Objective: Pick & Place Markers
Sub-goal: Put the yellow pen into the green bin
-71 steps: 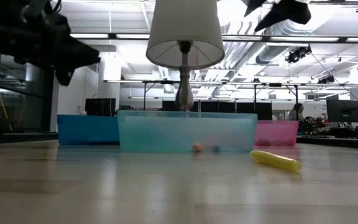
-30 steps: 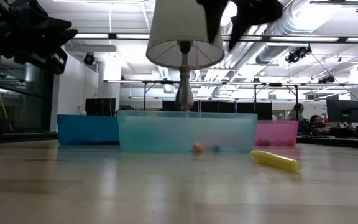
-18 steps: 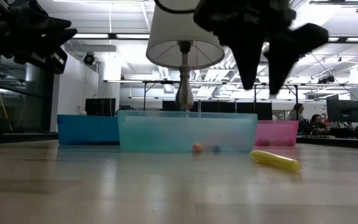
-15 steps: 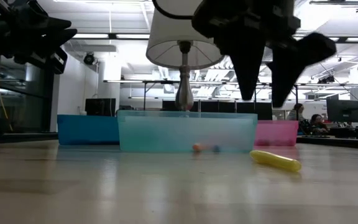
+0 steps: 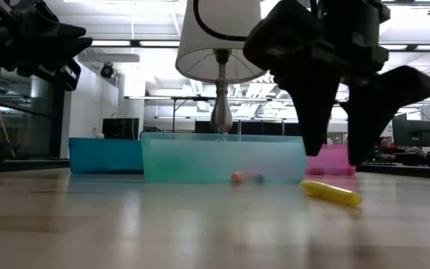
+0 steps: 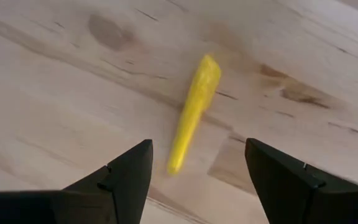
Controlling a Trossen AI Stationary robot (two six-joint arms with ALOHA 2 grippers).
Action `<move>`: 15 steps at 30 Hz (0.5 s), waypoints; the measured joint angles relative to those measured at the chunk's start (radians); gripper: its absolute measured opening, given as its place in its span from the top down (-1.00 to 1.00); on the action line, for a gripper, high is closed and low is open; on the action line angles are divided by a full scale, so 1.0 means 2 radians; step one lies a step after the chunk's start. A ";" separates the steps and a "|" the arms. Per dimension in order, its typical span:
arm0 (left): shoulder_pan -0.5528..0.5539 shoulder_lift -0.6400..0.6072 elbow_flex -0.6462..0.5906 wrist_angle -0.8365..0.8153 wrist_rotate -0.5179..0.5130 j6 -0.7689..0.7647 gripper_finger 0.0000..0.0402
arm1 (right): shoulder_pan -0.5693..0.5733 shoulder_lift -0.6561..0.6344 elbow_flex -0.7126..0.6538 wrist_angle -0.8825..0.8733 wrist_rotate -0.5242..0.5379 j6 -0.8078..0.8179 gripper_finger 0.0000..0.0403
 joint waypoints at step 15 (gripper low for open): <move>0.000 0.000 0.000 -0.001 -0.001 0.000 0.63 | -0.001 0.024 -0.032 0.063 0.008 0.000 -0.15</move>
